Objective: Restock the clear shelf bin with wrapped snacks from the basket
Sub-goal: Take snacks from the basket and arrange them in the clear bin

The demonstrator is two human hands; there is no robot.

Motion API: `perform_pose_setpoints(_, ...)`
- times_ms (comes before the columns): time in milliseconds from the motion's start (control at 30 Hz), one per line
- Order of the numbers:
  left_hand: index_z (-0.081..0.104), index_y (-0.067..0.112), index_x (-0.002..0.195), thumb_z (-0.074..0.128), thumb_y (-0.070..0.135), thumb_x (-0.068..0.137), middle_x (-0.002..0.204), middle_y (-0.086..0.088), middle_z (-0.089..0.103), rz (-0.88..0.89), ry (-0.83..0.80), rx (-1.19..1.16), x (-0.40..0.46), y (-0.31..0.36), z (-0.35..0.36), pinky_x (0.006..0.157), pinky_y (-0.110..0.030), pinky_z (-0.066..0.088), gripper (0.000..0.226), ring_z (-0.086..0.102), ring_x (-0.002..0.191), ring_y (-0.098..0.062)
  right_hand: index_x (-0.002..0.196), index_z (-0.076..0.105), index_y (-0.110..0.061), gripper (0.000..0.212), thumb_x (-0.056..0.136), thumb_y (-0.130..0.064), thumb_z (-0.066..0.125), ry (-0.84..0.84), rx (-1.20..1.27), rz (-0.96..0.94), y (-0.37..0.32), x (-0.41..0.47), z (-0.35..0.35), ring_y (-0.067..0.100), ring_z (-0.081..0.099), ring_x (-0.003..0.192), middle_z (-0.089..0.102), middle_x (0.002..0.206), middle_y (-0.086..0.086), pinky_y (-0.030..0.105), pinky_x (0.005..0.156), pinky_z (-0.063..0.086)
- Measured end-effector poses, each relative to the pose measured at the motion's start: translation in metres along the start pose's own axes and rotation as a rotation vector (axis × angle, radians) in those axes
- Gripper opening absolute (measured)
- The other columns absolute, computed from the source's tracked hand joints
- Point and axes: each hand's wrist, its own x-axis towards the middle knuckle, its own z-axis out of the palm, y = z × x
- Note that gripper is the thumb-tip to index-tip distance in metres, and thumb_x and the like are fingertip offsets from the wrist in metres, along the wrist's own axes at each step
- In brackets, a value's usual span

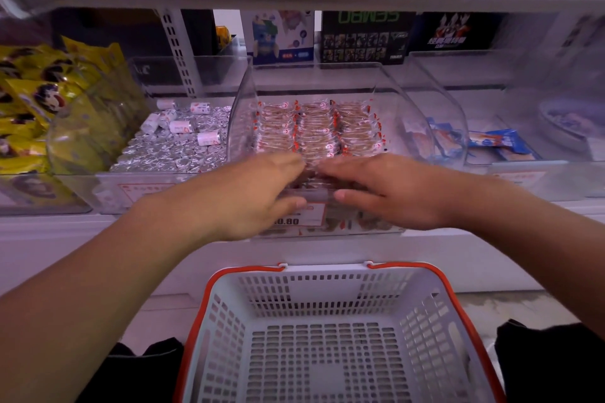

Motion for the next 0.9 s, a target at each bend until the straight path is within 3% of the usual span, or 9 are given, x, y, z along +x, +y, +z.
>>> perform_pose_setpoints(100,0.060,0.033,0.105,0.075,0.052,0.074,0.099,0.017,0.055,0.029,0.223,-0.054,-0.006,-0.006,-0.014,0.080,-0.030,0.051,0.039,0.054,0.089,-0.002,0.121,0.063,-0.030,0.041,0.086,-0.051,0.060,0.175,-0.121,-0.018,0.005,-0.026,-0.012,0.010,0.061,0.102,0.067,0.115,-0.010,0.035,0.090,0.051)
perform_pose_setpoints(200,0.051,0.038,0.085,0.084,0.043,0.069,0.081,0.017,0.055,0.002,0.133,-0.023,-0.010,-0.008,-0.009,0.068,-0.031,0.050,0.037,0.058,0.077,-0.005,0.101,0.062,-0.033,0.033,0.076,-0.052,0.067,0.161,-0.285,0.077,0.005,-0.040,-0.008,0.012,0.061,0.088,0.065,0.097,-0.013,0.036,0.077,0.053)
perform_pose_setpoints(300,0.042,0.039,0.082,0.078,0.025,0.076,0.083,0.012,0.056,-0.042,0.086,0.079,-0.006,-0.008,0.004,0.072,-0.035,0.051,0.039,0.060,0.082,-0.019,0.093,0.061,-0.030,0.014,0.083,-0.032,0.069,0.181,-0.319,0.123,0.007,-0.035,0.003,0.019,0.061,0.092,0.064,0.096,-0.009,0.037,0.077,0.051)
perform_pose_setpoints(367,0.045,0.039,0.082,0.078,0.023,0.077,0.084,0.010,0.061,-0.062,0.092,0.073,-0.005,-0.011,0.005,0.072,-0.037,0.053,0.037,0.060,0.079,-0.019,0.087,0.065,-0.027,0.007,0.082,-0.026,0.070,0.216,-0.289,0.126,0.010,-0.031,0.001,0.021,0.061,0.088,0.065,0.089,-0.006,0.039,0.077,0.051)
perform_pose_setpoints(567,0.057,0.033,0.095,0.081,0.019,0.078,0.093,0.006,0.066,-0.091,0.230,-0.006,0.012,-0.022,-0.002,0.074,-0.040,0.055,0.032,0.062,0.081,-0.020,0.089,0.077,-0.025,0.014,0.076,-0.021,0.080,0.414,-0.196,0.172,0.027,-0.016,-0.018,0.023,0.066,0.083,0.073,0.086,-0.003,0.040,0.077,0.054)
perform_pose_setpoints(900,0.053,0.028,0.088,0.077,0.012,0.079,0.088,0.003,0.063,-0.141,0.187,0.004,0.037,-0.040,0.012,0.073,-0.041,0.054,0.030,0.060,0.081,-0.024,0.089,0.075,-0.022,0.010,0.079,-0.023,0.077,0.316,-0.225,0.251,0.036,0.013,-0.004,0.024,0.065,0.086,0.072,0.088,0.000,0.039,0.077,0.053)
